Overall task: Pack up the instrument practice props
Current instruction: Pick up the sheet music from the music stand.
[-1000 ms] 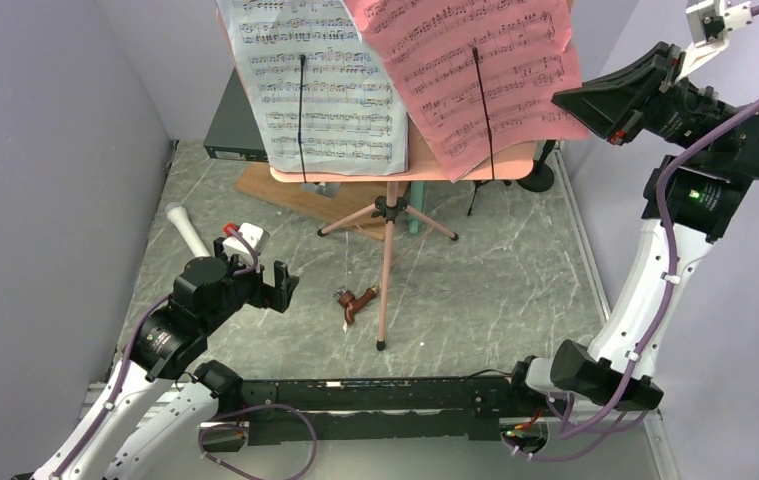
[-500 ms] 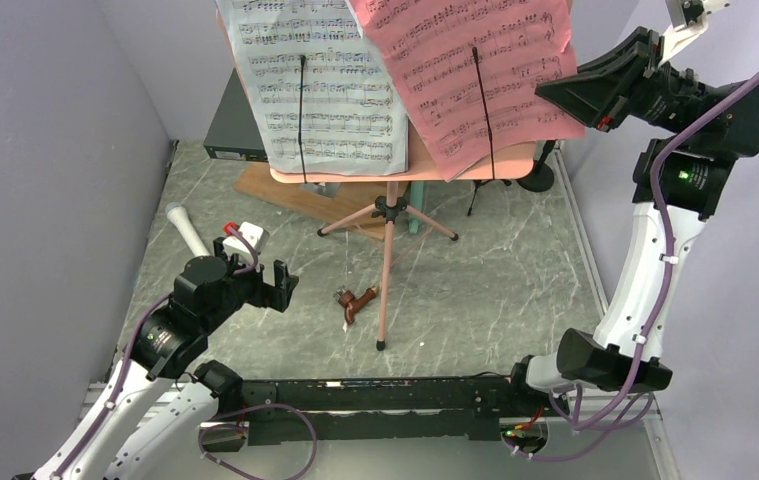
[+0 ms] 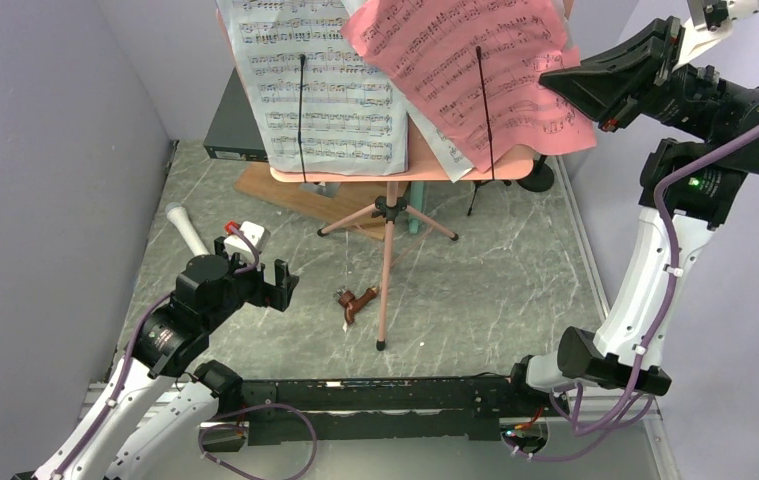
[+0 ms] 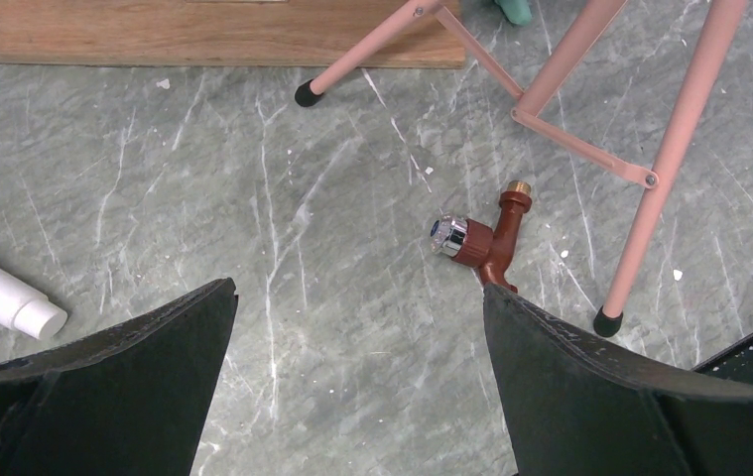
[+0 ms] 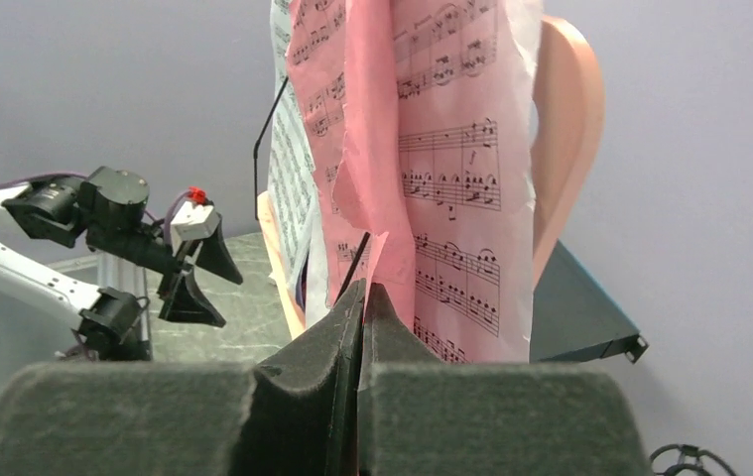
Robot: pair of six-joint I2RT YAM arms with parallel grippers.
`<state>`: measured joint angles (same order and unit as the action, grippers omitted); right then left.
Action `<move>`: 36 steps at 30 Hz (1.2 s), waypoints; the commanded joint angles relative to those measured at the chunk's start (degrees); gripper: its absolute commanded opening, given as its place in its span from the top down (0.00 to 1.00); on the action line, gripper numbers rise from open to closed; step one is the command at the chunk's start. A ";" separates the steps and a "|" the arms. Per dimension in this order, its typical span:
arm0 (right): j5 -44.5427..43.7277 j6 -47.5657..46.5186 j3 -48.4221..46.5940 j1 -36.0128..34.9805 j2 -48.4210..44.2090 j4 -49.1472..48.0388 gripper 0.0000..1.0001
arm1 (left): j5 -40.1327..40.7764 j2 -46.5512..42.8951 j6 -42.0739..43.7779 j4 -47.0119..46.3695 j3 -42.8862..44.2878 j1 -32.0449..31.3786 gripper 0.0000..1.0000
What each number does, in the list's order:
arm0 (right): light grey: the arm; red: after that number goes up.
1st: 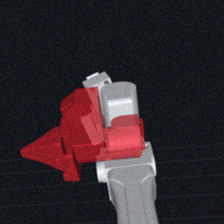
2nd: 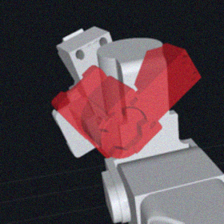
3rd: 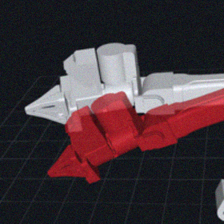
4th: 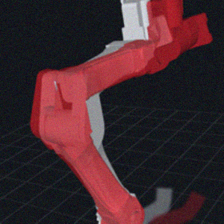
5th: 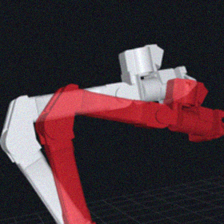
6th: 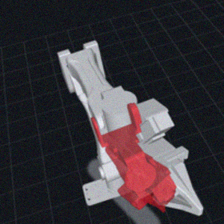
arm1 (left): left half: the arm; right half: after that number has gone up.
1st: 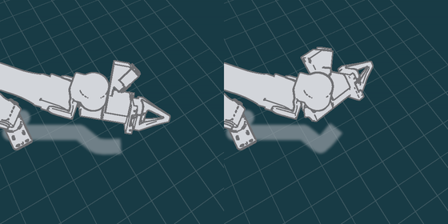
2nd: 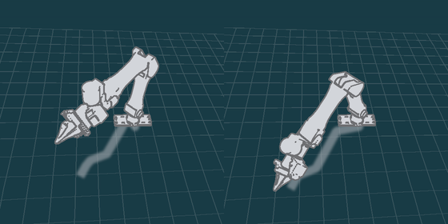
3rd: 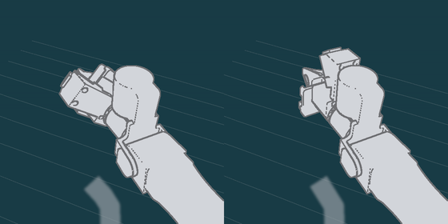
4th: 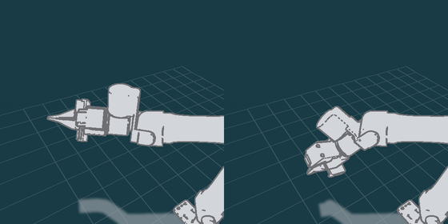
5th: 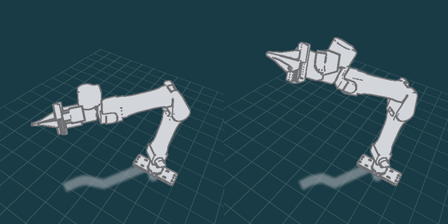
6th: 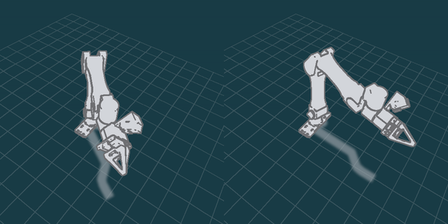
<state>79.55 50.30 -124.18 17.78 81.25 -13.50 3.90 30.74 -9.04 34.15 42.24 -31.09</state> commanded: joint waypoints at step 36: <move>-39.24 -18.75 -17.89 12.84 -3.19 19.57 1.00 | -2.25 -0.57 1.04 -0.14 0.48 0.29 0.00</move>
<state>48.31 36.99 -145.03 28.64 78.28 -2.02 3.81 30.52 -8.91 34.15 42.24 -31.07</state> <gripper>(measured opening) 0.007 0.995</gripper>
